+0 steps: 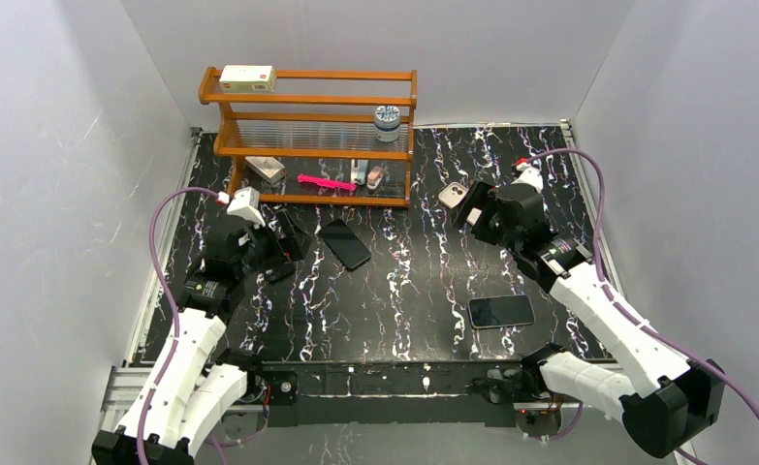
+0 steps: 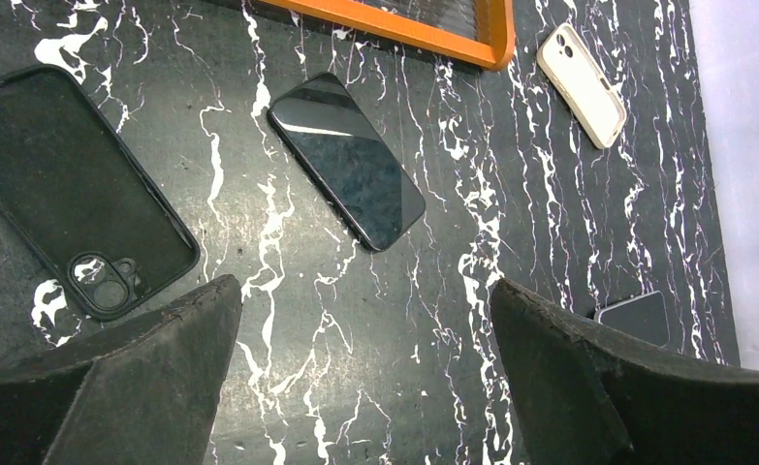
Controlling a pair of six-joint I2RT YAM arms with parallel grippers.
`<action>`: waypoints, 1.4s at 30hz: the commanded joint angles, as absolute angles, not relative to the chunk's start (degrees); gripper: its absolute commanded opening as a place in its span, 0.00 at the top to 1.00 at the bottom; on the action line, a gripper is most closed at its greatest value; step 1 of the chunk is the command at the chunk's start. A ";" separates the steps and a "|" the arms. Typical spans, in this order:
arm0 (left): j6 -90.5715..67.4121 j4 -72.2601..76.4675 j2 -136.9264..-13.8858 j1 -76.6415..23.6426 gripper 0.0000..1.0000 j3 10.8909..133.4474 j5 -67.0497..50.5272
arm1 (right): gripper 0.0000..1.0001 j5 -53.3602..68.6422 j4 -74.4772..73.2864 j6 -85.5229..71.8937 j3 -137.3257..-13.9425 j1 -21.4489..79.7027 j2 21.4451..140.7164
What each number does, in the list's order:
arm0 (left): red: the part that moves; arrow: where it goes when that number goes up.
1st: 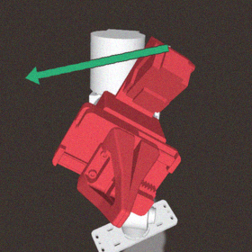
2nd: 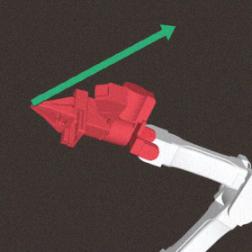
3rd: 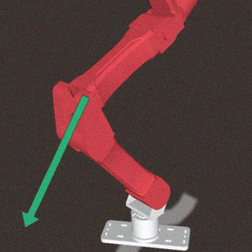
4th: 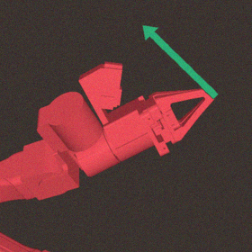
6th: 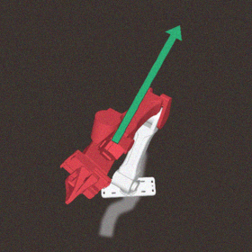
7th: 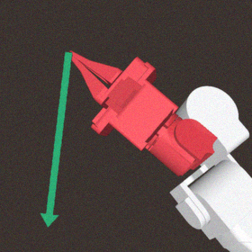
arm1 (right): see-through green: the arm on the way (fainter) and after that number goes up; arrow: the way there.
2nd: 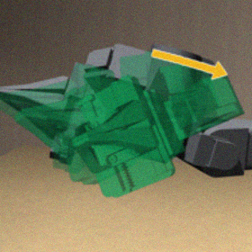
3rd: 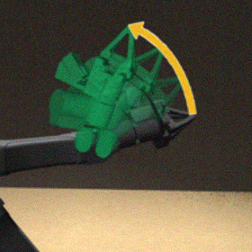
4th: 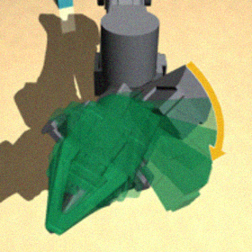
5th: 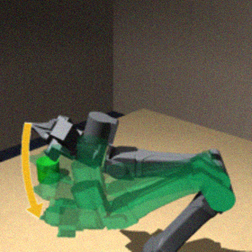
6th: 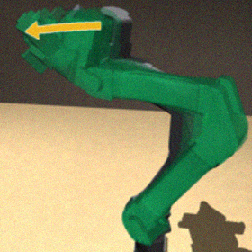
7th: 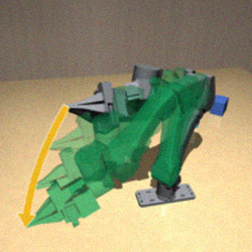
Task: Put the phone into the phone case
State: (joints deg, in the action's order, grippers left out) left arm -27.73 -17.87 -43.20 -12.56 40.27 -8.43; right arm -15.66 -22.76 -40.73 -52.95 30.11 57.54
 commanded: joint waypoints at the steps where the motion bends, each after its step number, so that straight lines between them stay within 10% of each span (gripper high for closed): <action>1: -27.96 -17.07 -42.24 -12.70 0.02 41.34 -5.42 | 0.01 -15.90 -21.06 -41.54 -51.91 29.97 56.42; 13: -26.01 -17.33 -42.19 -12.74 0.02 39.99 -5.53 | 0.03 -25.24 -21.20 -41.31 -54.14 28.71 69.68; 25: -24.74 -17.51 -41.31 -12.74 0.02 39.51 -6.39 | 0.56 -18.56 -12.41 -38.75 -56.03 13.22 86.89; 42: -24.61 -17.51 -41.92 -12.74 0.02 39.46 -6.76 | 0.61 -12.01 -7.45 -45.19 -58.58 7.82 96.35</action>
State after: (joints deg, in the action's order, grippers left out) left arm -25.52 -17.82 -42.19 -12.56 40.01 -6.48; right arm -13.72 -10.15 -43.05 -55.27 8.21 94.52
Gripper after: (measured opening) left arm 0.981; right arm 0.400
